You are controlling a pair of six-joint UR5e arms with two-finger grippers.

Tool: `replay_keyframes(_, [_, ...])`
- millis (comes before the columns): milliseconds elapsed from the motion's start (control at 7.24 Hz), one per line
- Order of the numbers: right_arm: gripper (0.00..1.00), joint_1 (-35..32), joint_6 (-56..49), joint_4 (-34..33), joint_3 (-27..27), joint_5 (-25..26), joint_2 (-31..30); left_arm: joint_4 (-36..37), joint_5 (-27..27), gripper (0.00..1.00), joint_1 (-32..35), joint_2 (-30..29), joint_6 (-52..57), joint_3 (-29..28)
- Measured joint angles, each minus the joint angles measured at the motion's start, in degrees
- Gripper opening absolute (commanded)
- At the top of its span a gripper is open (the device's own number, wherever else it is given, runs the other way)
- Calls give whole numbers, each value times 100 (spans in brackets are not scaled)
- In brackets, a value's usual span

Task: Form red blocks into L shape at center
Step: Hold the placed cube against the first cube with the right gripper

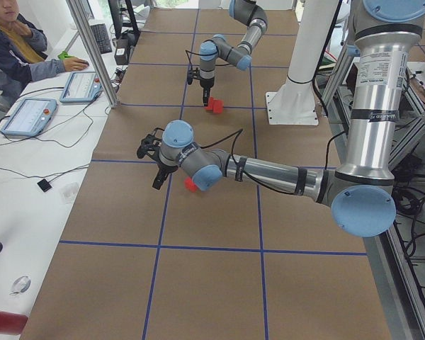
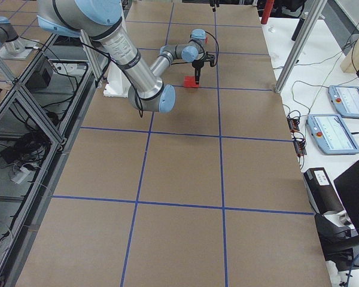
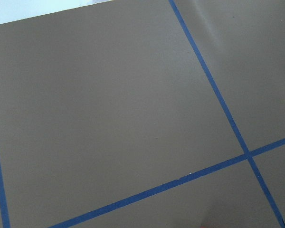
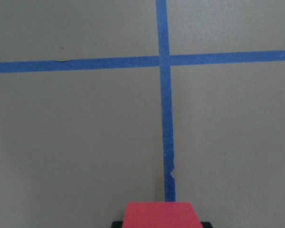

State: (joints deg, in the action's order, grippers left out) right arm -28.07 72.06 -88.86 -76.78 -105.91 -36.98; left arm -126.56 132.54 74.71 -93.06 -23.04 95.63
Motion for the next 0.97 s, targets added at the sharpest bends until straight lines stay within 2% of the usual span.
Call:
replay_keyframes(690, [10, 38, 10, 1, 139, -2, 117, 0, 0, 100, 0, -2, 1, -2])
replay_keyframes(966, [22, 38, -14, 0, 159, -10, 121, 0, 0, 100, 0, -2, 1, -4])
